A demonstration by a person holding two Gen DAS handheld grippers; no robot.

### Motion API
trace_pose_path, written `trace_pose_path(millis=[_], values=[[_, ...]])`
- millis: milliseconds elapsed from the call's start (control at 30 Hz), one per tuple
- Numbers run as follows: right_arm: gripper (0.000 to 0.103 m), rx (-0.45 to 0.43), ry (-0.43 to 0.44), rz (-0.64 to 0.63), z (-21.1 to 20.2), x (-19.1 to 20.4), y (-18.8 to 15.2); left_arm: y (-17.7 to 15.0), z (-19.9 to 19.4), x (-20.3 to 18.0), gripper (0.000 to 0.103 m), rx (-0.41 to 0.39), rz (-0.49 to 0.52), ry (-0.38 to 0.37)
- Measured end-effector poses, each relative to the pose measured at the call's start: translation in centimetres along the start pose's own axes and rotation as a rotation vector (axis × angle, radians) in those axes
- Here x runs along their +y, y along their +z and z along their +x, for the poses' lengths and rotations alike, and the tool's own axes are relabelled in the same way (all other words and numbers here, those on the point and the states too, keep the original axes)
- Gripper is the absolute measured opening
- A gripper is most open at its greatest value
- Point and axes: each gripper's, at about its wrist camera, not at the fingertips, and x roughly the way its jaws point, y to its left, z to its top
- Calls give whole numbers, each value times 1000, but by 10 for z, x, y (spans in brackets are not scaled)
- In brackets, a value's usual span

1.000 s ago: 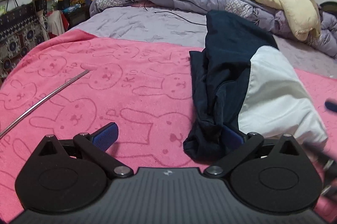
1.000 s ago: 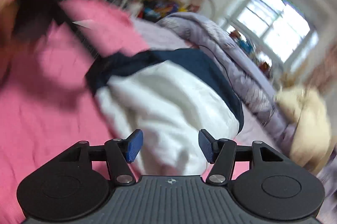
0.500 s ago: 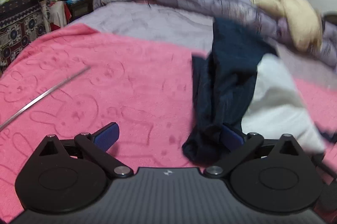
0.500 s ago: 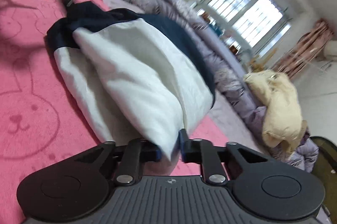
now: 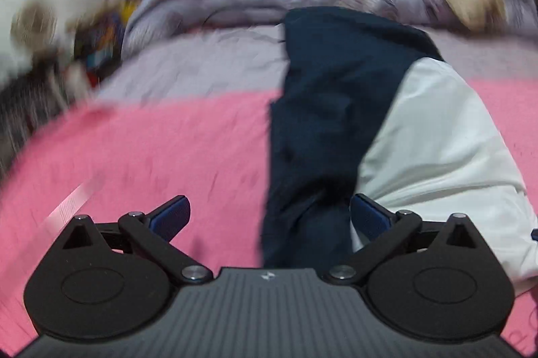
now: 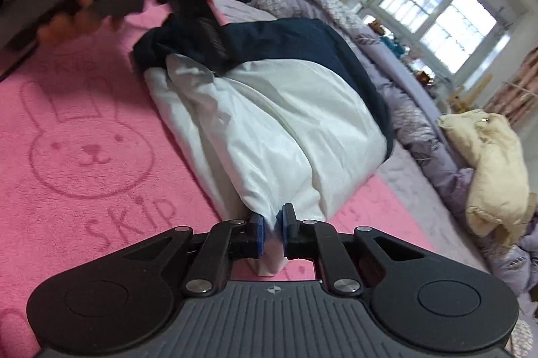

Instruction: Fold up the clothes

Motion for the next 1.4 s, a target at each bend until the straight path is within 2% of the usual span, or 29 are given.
trace_pose_path(millis=[100, 167, 200, 300, 333, 433, 467, 500, 567, 600, 667, 700, 800, 833, 967, 1067, 1167, 1233, 1300, 1367, 1400], values=[[12, -14, 26, -12, -4, 3, -1, -5, -13, 11, 103, 7, -62, 49], [12, -19, 40, 11, -9, 1, -1, 0, -34, -1, 99, -38, -52, 106], [12, -22, 47, 22, -12, 0, -2, 3, -46, -9, 99, -84, -40, 86], [12, -25, 72, 13, -21, 1, -3, 13, -67, -34, 103, -162, 30, -104], [12, -24, 77, -8, -17, -1, -2, 14, -68, -46, 103, -177, 86, -114], [12, -10, 109, -17, -21, -1, -2, 6, -42, -71, 102, -126, 226, 27], [12, -3, 130, -8, -21, -5, -1, 0, -33, -72, 102, -85, 235, 39], [13, 5, 162, 7, -22, -10, 0, -8, -28, -67, 102, -55, 203, 14], [15, 31, 254, 71, -26, -26, 3, -23, -26, -53, 103, -29, 124, -35], [19, 45, 323, 140, -28, -39, 5, -27, -29, -47, 103, -23, 95, -46], [21, 46, 460, 337, -31, -75, 7, -29, -30, -42, 103, -10, 70, -56], [23, 32, 482, 418, -33, -91, 10, -30, -30, -41, 103, -9, 71, -55], [26, -6, 425, 570, -24, -127, 29, -36, -32, -45, 103, -21, 90, -40], [26, -8, 415, 599, -10, -138, 42, -36, -31, -45, 103, -23, 94, -36], [26, 65, 378, 574, 67, -128, 90, -33, -25, -44, 103, -13, 82, -45], [26, 91, 214, 533, 132, -119, 113, -32, -22, -39, 103, 7, 47, -71], [23, 131, 103, 708, 179, -146, 107, -32, -20, -32, 103, 19, 7, -105], [24, 123, 161, 793, 175, -160, 103, -32, -21, -32, 103, 16, 6, -104], [35, 51, 194, 759, 146, -159, 96, -33, -21, -31, 103, 11, -1, -108], [36, -15, 232, 714, 114, -152, 85, -33, -23, -28, 103, 8, -20, -111], [36, -6, 251, 702, 101, -145, 75, -32, -24, -27, 103, 6, -32, -107]])
